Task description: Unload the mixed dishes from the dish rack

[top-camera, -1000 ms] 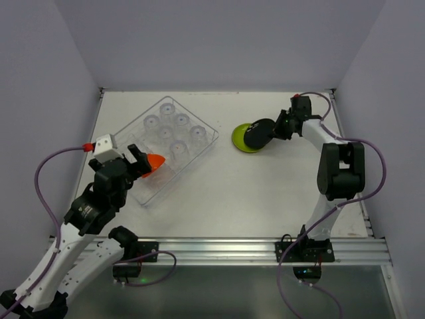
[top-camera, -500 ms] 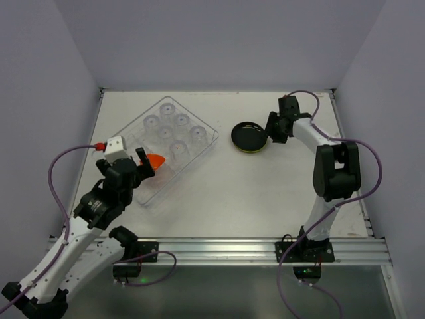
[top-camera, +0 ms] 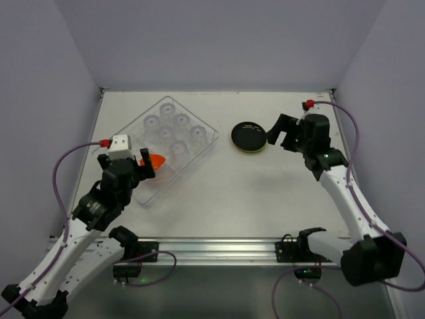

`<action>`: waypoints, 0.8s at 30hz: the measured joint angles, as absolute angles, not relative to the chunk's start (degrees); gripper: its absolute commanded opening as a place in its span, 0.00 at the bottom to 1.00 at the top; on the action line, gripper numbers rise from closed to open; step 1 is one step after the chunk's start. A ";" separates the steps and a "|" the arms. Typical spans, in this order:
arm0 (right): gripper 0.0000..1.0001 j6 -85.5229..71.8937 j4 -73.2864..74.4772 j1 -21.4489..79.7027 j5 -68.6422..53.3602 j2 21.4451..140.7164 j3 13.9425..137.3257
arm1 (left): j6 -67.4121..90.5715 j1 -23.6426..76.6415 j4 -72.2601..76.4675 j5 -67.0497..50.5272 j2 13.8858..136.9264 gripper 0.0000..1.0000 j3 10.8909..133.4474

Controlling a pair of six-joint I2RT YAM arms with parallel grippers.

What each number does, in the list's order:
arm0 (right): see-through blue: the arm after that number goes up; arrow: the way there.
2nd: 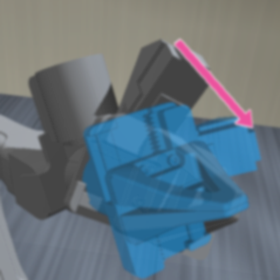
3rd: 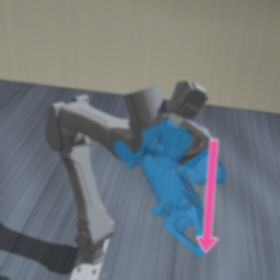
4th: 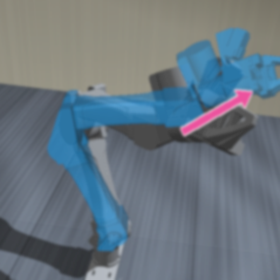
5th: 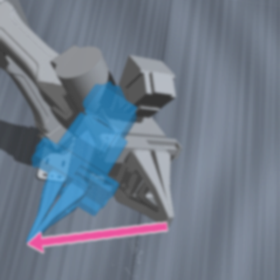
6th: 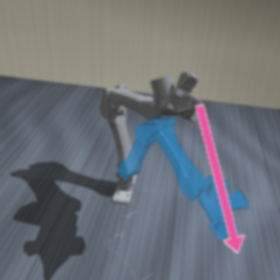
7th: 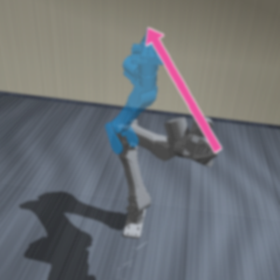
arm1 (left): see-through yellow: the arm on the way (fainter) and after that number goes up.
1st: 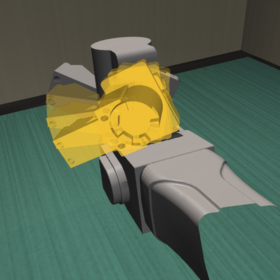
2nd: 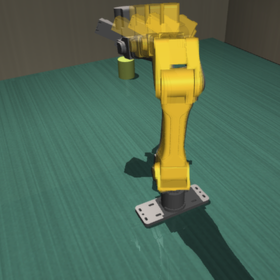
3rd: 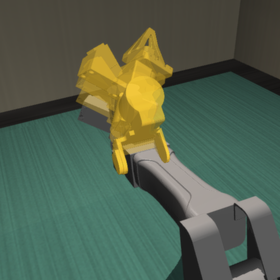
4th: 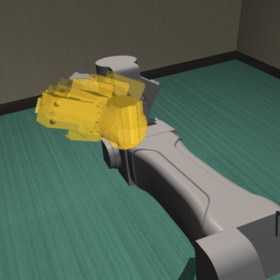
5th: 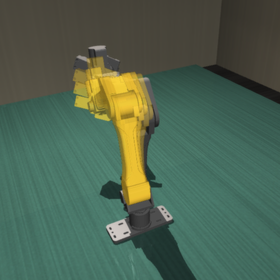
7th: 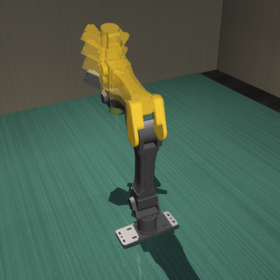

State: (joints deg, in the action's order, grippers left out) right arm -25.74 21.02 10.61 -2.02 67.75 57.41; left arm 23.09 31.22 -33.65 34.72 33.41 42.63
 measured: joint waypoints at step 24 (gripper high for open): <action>0.99 -27.70 11.14 10.61 -8.16 41.98 40.75 | 13.89 38.37 -51.94 38.92 71.07 1.00 63.11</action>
